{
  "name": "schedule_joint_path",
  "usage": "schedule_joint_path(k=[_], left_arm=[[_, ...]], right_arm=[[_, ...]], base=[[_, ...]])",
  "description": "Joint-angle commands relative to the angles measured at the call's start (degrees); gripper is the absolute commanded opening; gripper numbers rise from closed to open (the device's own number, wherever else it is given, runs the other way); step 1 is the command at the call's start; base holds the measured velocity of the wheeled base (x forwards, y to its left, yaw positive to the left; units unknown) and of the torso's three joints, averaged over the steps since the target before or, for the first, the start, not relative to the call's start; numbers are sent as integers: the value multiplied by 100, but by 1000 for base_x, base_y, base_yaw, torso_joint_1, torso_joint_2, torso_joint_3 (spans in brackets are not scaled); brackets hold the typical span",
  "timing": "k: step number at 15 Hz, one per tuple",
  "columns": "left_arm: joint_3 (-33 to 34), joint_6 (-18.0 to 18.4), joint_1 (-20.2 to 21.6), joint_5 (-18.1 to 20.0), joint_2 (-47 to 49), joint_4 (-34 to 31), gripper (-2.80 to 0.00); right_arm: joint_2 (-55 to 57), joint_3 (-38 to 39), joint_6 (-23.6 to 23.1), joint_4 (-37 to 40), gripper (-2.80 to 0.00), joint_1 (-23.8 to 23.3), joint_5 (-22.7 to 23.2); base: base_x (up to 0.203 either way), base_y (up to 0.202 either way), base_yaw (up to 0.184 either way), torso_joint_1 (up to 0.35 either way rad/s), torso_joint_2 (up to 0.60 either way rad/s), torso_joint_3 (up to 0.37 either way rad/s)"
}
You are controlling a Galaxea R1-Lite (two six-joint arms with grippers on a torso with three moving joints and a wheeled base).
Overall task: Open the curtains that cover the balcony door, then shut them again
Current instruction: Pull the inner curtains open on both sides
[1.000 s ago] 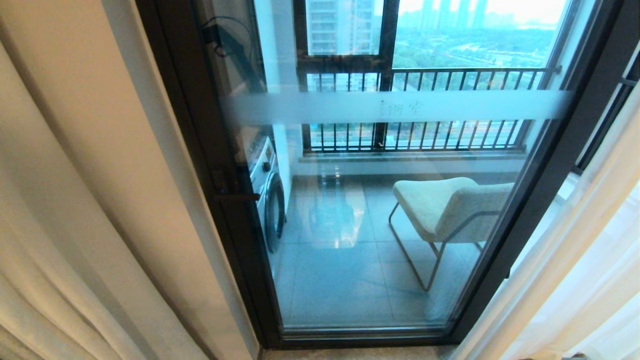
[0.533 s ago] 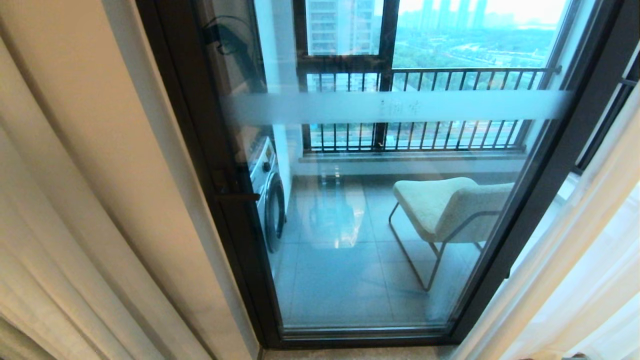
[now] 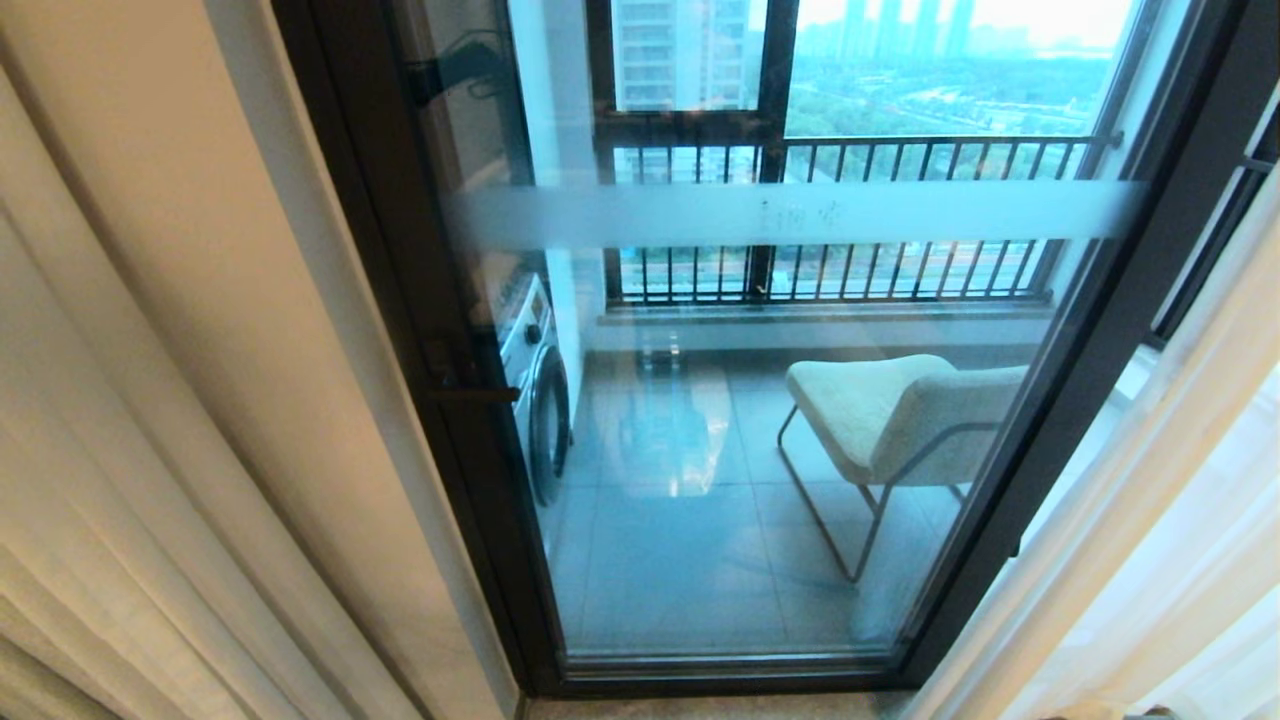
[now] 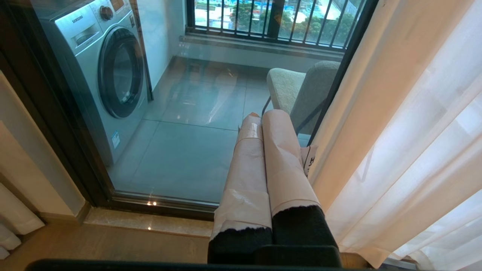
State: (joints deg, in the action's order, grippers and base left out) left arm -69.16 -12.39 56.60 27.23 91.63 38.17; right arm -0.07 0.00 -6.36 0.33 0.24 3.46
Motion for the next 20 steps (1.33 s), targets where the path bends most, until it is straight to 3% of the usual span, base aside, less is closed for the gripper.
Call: schedule_joint_path(k=[1,5,7,8,9,15,20], left_arm=[[615,2,-47,10,-711,4,0],[1712,47,-193,2,-1507,-11,0],[1810,96,-256,1,-1578,-11,0],[1809,96,-290,1,-1587,-11,-71],[1809,96,-290,1,-1597,-11,-280],[2177,96,-367,14,-1763,-6,-280],[2922,122,-1378,19,-2077,57,-280]], right_arm=[[7,0,-5,2,-280,7,5],[7,0,-5,2,-280,2,5],[7,0,-5,2,-280,2,-2],[7,0,-5,2,-280,2,-3],[7,0,-5,2,-280,2,5],[7,0,-5,2,-280,2,4],[7,0,-5,2,-280,4,0]], base=[[0,0,0,0,0,0],[0,0,0,0,0,0],[0,0,0,0,0,0],[0,0,0,0,0,0],[0,0,0,0,0,0],[0,0,0,0,0,0],[0,0,0,0,0,0]])
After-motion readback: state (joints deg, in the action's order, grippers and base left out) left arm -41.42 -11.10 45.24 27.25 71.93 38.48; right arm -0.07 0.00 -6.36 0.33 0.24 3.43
